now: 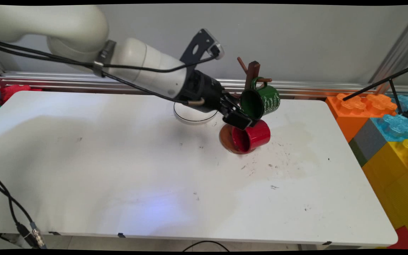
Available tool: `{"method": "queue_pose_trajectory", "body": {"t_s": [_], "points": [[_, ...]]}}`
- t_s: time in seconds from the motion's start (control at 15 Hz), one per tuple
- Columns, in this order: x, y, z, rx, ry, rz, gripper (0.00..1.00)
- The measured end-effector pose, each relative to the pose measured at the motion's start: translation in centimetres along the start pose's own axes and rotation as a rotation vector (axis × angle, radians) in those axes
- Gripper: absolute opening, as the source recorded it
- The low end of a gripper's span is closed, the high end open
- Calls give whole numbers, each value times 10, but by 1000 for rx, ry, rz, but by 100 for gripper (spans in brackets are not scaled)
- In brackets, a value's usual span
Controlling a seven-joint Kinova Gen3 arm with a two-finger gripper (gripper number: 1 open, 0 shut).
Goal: Pick up the green mug from the rack
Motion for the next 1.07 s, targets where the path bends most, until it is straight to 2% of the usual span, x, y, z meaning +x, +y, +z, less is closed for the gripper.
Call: {"method": "queue_pose_trajectory", "body": {"t_s": [0.53, 1.07], "points": [[-5, 1, 47, 14, 68, -47, 100], [-8, -3, 84, 31, 96, -75, 100]]}}
